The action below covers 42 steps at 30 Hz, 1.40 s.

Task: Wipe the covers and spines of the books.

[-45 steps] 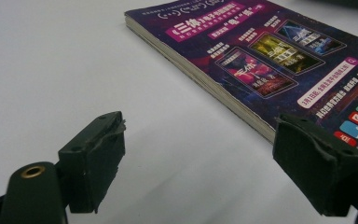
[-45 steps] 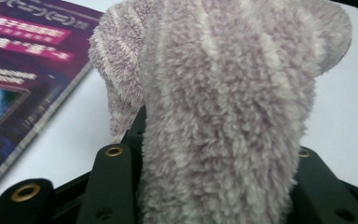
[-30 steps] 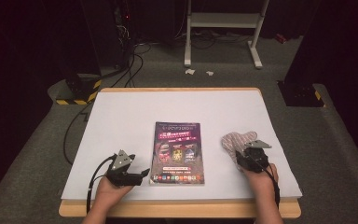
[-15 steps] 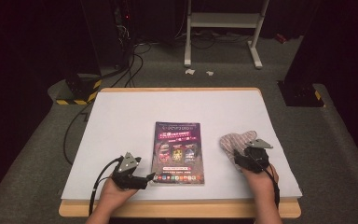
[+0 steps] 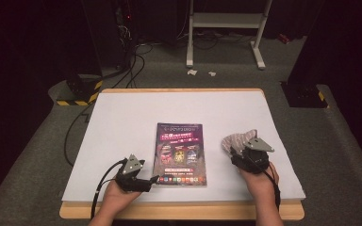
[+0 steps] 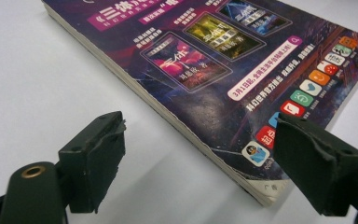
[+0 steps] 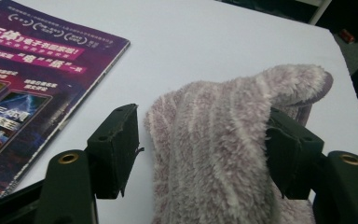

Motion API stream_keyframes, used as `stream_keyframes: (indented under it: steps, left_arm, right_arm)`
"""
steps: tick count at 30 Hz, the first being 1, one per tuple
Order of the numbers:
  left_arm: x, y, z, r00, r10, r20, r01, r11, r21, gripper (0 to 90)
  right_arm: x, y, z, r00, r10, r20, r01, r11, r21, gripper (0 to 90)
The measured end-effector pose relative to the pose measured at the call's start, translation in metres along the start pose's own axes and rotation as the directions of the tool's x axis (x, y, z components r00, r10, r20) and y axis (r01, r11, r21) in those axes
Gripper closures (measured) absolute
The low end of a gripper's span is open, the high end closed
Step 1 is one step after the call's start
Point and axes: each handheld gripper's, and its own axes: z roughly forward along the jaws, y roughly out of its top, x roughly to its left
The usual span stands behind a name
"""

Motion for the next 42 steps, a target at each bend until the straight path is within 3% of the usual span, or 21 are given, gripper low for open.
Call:
stream_keyframes:
  steps: [6,11,15,19,30,34,36,42]
  left_arm:
    - [-0.002,0.0,0.001,0.9999,0.008,0.006,-0.008,0.9999,0.007,17.8]
    - [-0.002,0.0,0.002,1.0,0.006,0.004,-0.006,1.0,0.007,17.9]
    - [-0.002,0.0,0.006,0.9999,0.005,0.014,-0.005,0.9997,0.025,18.0]
    - [-0.003,0.0,0.005,0.9999,0.002,0.014,-0.003,0.9996,0.03,19.5]
    - [-0.007,0.002,0.009,0.9991,-0.01,0.042,0.008,0.9988,0.048,22.4]
    - [-0.009,0.003,0.011,0.996,-0.022,0.086,0.018,0.9987,0.048,22.1]
    - [-0.01,0.004,0.008,0.996,-0.022,0.087,0.019,0.9992,0.035,22.1]
    - [-0.013,0.005,0.011,0.9946,-0.025,0.101,0.019,0.9981,0.058,22.5]
  right_arm:
    - [0.006,0.004,-0.007,0.9999,-0.016,0.002,0.016,1.0,-0.017,32.5]
    - [0.011,0.011,-0.018,0.9998,-0.021,-0.007,0.02,0.998,-0.06,32.7]
    - [0.016,0.016,-0.027,0.9991,-0.028,-0.031,0.024,0.995,-0.097,33.3]
    - [0.023,0.016,-0.025,0.9961,-0.024,-0.084,0.016,0.995,-0.101,33.9]
    - [0.062,-0.002,0.01,0.9747,-0.041,-0.22,0.043,0.999,0.007,32.5]
    - [0.076,-0.008,0.019,0.9626,-0.022,-0.27,0.035,0.999,0.042,30.5]
    - [0.083,-0.012,0.024,0.9592,-0.021,-0.282,0.04,0.997,0.061,28.6]
    - [0.099,-0.021,0.037,0.9395,-0.001,-0.343,0.046,0.991,0.125,27.6]
